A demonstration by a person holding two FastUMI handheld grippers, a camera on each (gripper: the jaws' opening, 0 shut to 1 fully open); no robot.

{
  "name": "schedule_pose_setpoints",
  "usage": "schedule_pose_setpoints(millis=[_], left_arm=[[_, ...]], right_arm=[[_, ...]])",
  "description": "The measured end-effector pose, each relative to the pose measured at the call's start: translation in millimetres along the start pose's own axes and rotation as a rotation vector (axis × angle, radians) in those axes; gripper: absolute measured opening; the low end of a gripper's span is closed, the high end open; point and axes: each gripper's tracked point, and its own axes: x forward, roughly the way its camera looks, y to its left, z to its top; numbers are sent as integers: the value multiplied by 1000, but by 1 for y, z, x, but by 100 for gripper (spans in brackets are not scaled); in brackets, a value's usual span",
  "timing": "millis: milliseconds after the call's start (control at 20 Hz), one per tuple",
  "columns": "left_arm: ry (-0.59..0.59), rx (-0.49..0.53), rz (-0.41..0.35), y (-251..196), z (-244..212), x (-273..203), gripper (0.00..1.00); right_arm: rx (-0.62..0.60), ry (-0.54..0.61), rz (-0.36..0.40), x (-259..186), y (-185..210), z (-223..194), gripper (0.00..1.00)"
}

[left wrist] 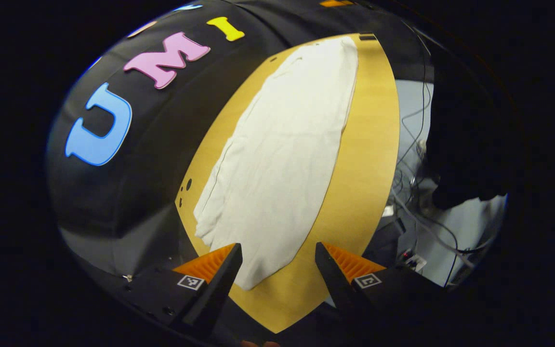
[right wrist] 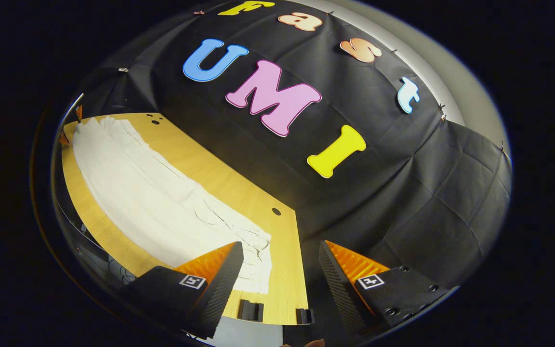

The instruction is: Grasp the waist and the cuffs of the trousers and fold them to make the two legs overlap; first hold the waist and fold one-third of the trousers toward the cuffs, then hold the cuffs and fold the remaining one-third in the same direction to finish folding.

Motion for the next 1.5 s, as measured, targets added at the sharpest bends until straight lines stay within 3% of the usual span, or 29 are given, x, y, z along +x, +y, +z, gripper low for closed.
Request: schedule_pose_setpoints(millis=[200,600,700,750,850,1100,1250,1500], left_arm=[[34,112,0,10,-3,24,94],[97,152,-54,36,9,67,88],[145,129,-102,33,5,79,66],[181,130,-114,32,1,86,39],[216,166,-100,36,5,89,8],[250,124,-123,35,4,90,2],[267,135,-124,34,5,91,6],[296,128,-131,33,4,91,6]], right_arm=[[-3,32,12,6,6,-16,98],[-106,95,122,36,19,-60,98],[-126,105,156,47,23,-72,97],[-137,112,174,54,25,-79,97],[-183,118,224,68,33,-92,97],[-428,110,421,78,74,-138,98],[-532,124,530,85,95,-168,98],[-629,123,588,107,107,-193,97]])
